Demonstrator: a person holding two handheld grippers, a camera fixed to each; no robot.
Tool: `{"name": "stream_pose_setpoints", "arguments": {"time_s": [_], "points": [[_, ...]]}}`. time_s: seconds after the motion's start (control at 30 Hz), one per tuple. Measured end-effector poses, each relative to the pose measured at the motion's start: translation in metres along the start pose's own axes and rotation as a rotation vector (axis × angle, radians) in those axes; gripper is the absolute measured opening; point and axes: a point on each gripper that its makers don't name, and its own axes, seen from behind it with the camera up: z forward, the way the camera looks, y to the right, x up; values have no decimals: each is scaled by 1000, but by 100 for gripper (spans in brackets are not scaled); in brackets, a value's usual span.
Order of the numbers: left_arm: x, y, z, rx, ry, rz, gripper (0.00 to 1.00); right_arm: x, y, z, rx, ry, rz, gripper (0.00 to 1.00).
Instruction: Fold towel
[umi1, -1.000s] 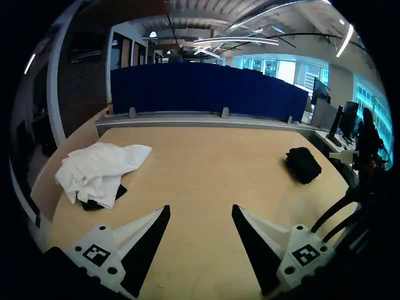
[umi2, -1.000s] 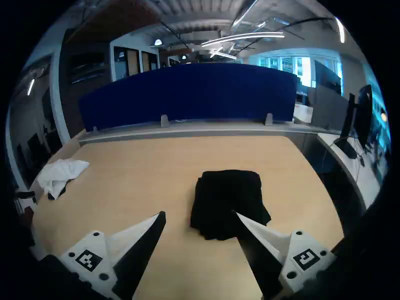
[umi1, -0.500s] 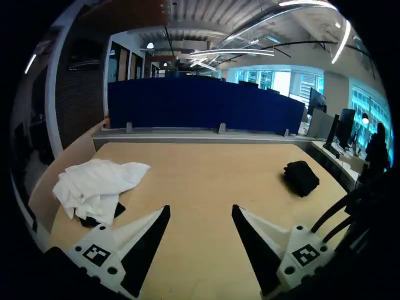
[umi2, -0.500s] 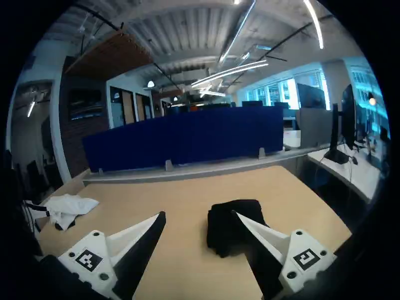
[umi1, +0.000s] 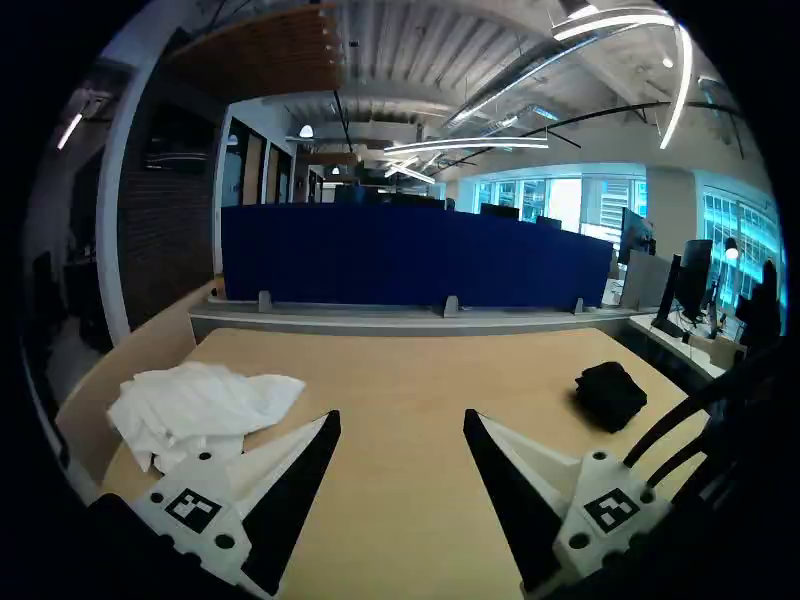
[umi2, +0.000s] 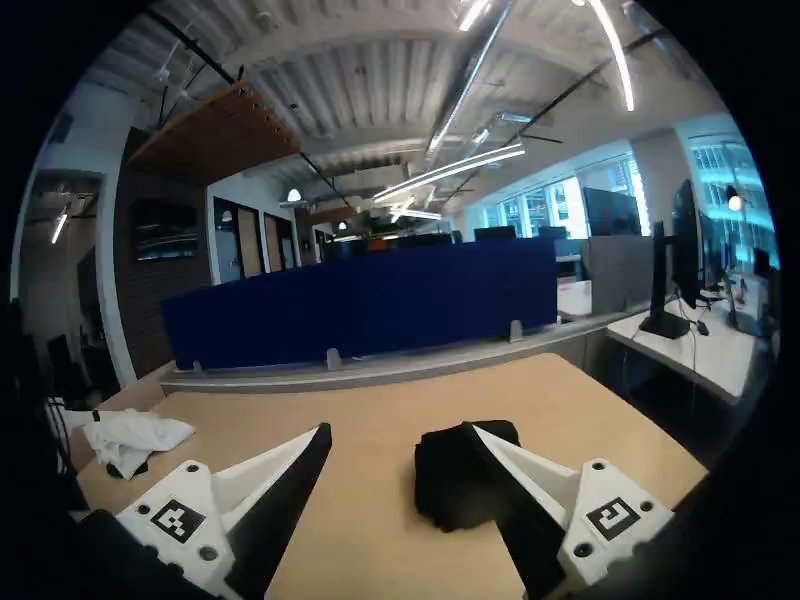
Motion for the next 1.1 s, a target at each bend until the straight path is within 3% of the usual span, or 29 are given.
{"name": "stream_pose_setpoints", "arguments": {"time_s": [0.2,0.4,0.7,1.1], "points": [[29,-11,3,35,112,22,91,0,-4,3,-1,0,-1,100],[49,-18,1,58,199,10,91,2,-11,6,2,3,-9,100],[37,-21,11,47,205,47,91,6,-19,15,7,2,-40,100],[-11,-26,36,77,204,101,91,6,-23,36,13,-7,-67,100]]}}
